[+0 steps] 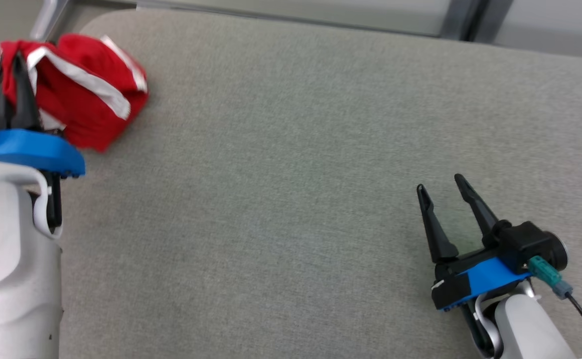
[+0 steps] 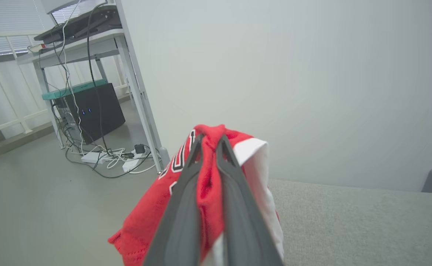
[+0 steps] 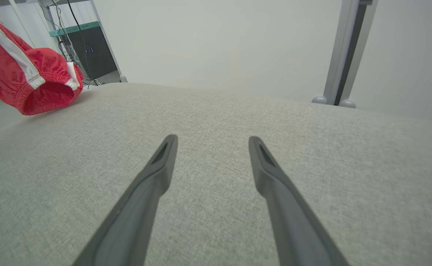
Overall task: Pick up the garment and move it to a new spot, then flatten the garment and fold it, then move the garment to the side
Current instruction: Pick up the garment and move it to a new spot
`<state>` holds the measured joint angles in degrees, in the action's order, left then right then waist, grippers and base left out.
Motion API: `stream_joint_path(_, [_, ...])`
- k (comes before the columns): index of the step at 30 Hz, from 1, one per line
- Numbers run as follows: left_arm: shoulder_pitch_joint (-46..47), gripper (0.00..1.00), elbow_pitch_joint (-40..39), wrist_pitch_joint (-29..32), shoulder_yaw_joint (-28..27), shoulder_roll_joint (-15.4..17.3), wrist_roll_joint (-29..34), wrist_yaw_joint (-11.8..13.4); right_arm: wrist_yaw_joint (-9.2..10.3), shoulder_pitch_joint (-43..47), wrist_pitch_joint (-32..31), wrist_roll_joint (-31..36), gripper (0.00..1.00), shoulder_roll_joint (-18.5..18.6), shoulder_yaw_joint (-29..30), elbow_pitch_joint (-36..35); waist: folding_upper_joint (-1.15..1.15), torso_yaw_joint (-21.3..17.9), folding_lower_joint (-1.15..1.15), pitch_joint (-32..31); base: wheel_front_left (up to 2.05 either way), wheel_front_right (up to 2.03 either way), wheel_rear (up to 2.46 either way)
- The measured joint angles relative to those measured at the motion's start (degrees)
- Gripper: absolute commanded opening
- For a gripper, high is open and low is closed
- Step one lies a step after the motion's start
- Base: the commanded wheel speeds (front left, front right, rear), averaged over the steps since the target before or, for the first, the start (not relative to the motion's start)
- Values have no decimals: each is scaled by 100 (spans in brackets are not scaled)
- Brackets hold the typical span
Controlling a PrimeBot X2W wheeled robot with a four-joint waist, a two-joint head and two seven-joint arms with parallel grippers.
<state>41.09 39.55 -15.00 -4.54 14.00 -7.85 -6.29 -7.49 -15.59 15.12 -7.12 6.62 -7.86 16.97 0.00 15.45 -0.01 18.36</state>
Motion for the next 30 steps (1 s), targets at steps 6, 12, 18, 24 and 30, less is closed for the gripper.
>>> stream_joint_path(6, [10,0,-915,12,601,-25,29,-81,-1,127,0,-48,100,-194,56,85,0,-317,0,-335,0,0,0])
stream_joint_path(12, [109,0,-1689,241,1470,-330,-285,-112,0,222,-1,-87,100,-303,94,155,0,-846,0,-530,0,0,0])
stream_joint_path(18, [240,0,-2151,289,2386,-761,-709,-115,0,308,-1,-124,100,-347,152,201,0,-1362,0,-694,0,0,0])
stream_joint_path(24, [15,0,-1938,125,2748,-1059,-1271,-110,0,350,0,-260,100,-357,159,220,0,-1685,0,-856,0,0,0])
stream_joint_path(30, [-963,15,-1039,18,2799,-1102,-1622,146,0,415,0,-305,100,-360,132,237,0,-1815,0,-926,0,0,0])
